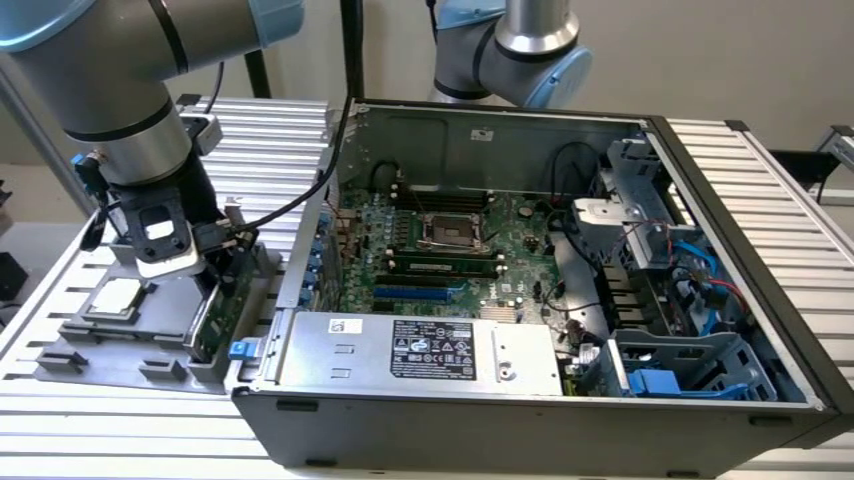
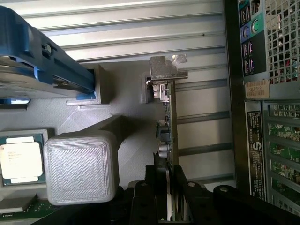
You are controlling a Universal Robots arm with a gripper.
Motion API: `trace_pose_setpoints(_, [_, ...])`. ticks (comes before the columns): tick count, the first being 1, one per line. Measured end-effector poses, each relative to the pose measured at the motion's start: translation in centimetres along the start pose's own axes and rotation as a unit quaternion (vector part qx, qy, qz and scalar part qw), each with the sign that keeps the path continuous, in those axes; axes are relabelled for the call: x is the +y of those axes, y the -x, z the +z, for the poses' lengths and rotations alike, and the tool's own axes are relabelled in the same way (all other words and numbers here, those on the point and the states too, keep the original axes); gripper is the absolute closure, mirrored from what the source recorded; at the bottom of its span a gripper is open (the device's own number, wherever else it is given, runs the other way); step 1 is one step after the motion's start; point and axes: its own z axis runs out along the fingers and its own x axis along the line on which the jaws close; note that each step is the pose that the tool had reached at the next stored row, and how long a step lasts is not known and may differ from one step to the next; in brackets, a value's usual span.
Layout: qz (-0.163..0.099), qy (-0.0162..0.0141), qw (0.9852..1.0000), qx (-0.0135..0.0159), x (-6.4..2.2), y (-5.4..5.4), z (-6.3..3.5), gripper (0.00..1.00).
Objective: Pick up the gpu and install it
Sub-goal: 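Pick up the gpu and move the gpu toward the slot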
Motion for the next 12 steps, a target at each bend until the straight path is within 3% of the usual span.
trace_pose_setpoints(4, [-0.007, 0.0004, 1.0, 0.0005, 0.0, 0.0, 0.0, 0.73])
trace_pose_setpoints(12, [-0.058, 0.0035, 0.9983, 0.0024, 0.0, 0.0, 0.0, 0.73])
